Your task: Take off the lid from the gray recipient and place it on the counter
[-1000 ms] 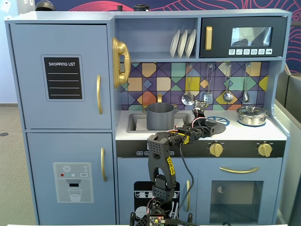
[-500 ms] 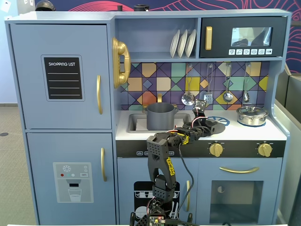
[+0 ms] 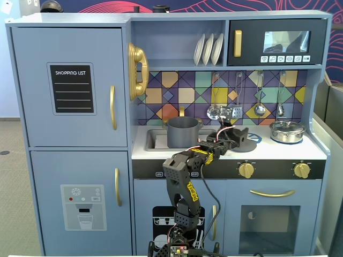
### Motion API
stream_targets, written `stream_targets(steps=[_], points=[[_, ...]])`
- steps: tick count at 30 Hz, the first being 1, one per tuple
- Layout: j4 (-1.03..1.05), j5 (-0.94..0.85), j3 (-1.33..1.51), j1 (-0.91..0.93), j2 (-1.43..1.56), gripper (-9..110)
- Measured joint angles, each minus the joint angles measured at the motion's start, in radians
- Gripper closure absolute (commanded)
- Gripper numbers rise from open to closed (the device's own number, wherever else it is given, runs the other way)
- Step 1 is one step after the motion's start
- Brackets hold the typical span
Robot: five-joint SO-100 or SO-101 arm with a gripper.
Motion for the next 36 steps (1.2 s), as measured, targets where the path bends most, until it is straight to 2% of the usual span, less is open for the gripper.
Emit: stream_targets(steps=[5,12,15,19,26,36], points=[[0.291,0.064,0.000,-0.048,0.215,102],[1.039,0.141,0.002,-0.284,0.583,102],[1.261,0.152,0.092,-0.400,0.706,102],[1.341,0.089,0.321,-0.503,0.836,102],[1.316,0.067,0.726,-0.592,0.983,102],[1.542,0.041,0.954,-0.632,1.181,102]])
